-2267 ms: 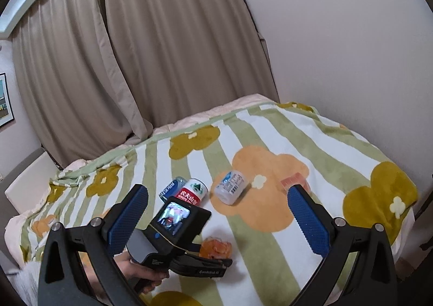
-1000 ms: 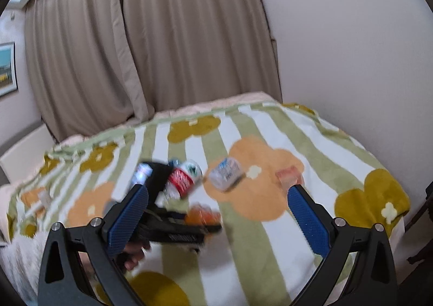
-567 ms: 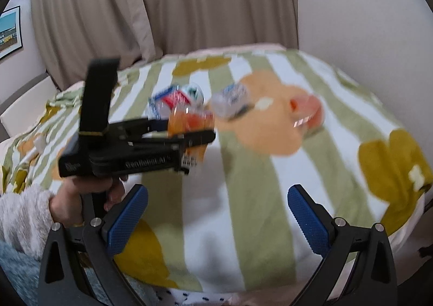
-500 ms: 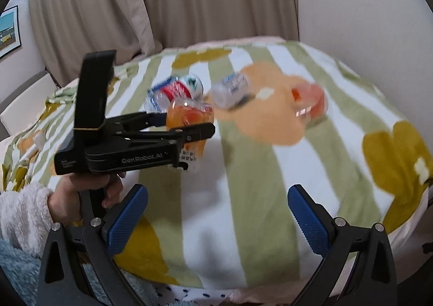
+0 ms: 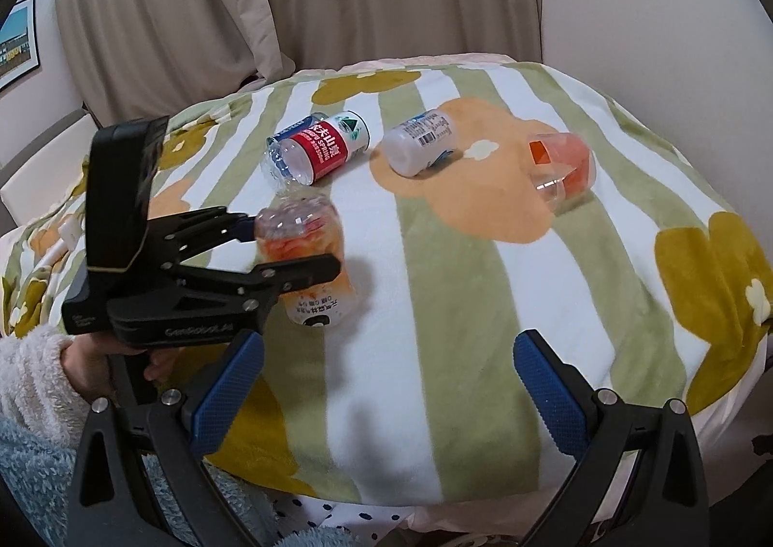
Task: Flip cup upside down
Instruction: 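Rotate the left gripper to turn the orange-labelled bottle cap-down, then lower the bottle onto the blanket and open the left gripper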
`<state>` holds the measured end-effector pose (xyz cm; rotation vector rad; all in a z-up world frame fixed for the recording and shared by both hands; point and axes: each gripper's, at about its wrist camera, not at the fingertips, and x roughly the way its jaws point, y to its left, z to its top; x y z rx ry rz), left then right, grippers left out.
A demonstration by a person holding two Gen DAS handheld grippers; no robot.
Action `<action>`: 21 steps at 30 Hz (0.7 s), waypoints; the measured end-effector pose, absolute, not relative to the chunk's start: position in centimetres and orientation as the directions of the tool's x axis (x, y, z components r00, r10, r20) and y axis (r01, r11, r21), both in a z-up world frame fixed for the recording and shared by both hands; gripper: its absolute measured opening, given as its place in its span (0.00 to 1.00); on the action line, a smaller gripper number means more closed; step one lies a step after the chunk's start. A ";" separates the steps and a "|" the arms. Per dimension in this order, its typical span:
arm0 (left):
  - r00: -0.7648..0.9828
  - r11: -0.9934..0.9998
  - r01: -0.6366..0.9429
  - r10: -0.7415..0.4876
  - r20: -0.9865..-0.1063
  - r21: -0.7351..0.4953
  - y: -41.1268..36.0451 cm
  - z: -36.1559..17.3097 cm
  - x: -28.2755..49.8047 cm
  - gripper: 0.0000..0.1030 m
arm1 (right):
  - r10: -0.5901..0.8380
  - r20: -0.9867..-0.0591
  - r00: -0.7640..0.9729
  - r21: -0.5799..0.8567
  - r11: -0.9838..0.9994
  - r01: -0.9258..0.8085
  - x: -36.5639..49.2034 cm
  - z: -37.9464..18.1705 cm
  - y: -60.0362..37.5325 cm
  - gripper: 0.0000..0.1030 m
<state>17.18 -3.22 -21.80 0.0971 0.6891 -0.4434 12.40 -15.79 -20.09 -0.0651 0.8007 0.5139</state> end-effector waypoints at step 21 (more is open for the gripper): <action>0.703 0.909 0.417 -0.312 -0.639 0.016 -4.6 -22.2 16.1 0.99 | 0.403 -0.702 0.587 0.118 0.879 -0.462 11.9 -20.0 -15.9 1.00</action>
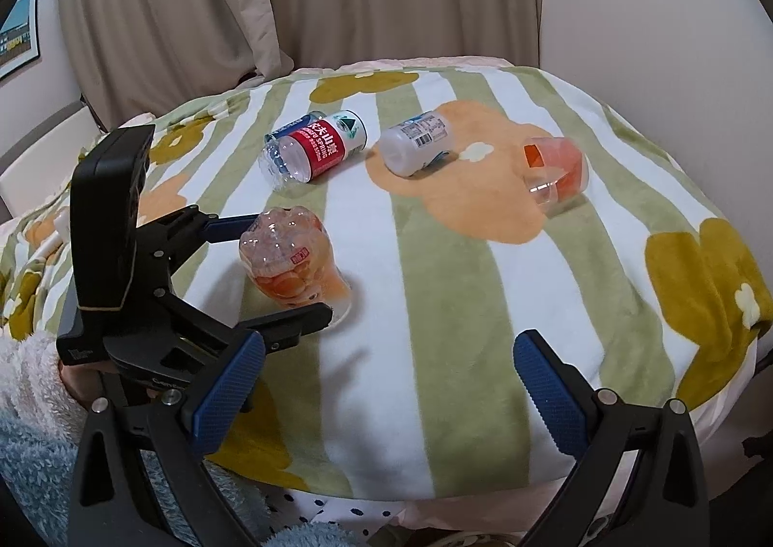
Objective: Flip cup upside down
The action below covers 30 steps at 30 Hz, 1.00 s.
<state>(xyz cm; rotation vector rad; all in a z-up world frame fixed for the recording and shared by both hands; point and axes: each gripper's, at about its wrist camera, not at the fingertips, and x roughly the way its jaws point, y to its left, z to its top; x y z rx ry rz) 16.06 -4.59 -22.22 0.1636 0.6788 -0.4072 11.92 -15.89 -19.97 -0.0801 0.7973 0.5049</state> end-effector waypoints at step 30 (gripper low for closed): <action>0.943 0.986 0.164 -0.156 -0.295 0.004 0.3 -1.0 2.3 1.00 | 0.260 -0.364 0.894 0.018 0.962 -0.272 2.6 -4.3 -18.4 1.00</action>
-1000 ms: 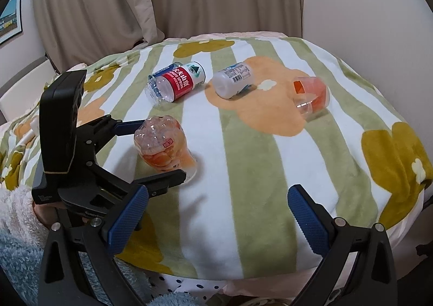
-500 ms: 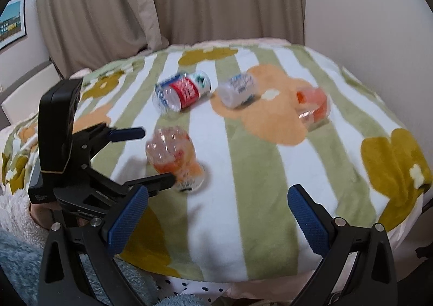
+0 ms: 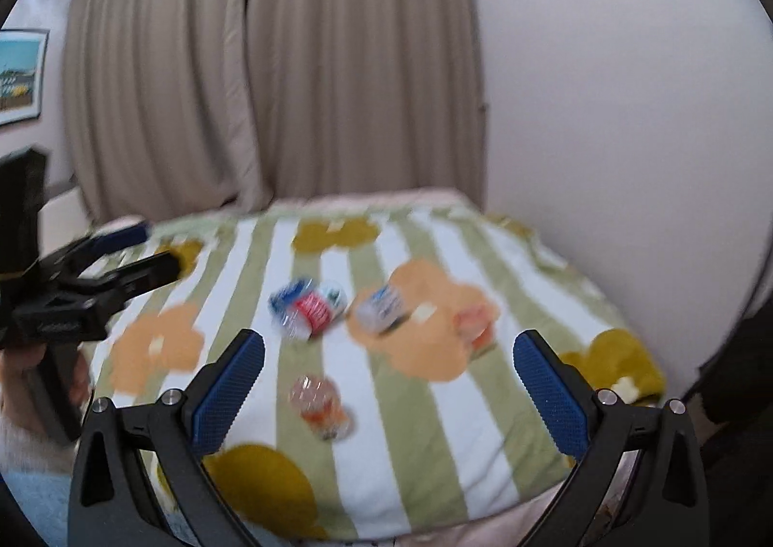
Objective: Flip cup upside down
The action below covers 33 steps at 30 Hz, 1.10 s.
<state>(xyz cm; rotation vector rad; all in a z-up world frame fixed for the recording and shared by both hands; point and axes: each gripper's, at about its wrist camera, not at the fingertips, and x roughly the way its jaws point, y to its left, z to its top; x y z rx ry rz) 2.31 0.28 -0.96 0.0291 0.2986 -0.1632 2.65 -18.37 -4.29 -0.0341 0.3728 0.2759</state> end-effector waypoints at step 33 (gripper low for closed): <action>0.973 0.995 0.098 -0.097 -0.211 -0.005 0.2 -1.8 -0.4 1.00 | 0.029 -0.256 0.966 0.015 1.000 -0.026 -0.2 -4.6 -20.8 1.00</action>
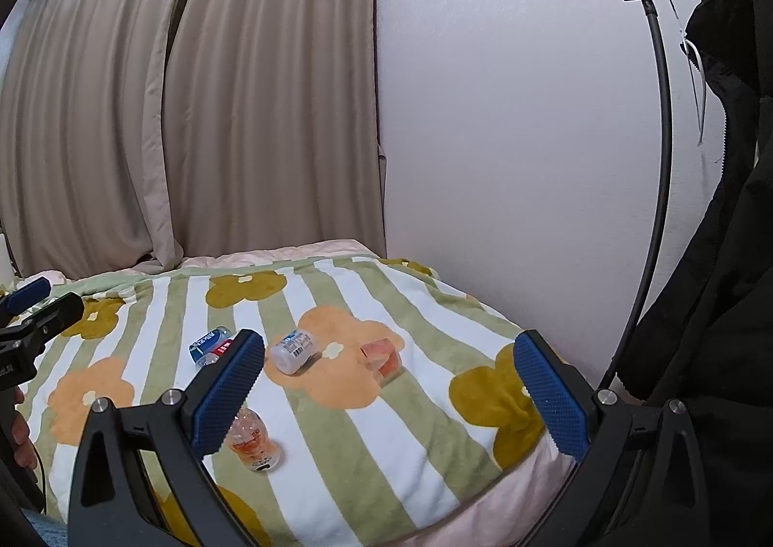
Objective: Flip cup upside down
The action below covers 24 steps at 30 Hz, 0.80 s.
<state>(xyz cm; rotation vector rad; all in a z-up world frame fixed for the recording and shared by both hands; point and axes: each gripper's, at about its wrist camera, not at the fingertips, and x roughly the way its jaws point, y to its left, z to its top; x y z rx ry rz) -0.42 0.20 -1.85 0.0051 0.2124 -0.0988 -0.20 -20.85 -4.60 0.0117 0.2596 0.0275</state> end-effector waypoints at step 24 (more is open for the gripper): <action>0.977 0.994 0.110 -0.107 -0.186 0.002 -0.5 -1.5 -0.9 1.00 | -0.021 -0.213 0.977 -0.007 1.000 0.020 -0.9 -3.8 -21.5 1.00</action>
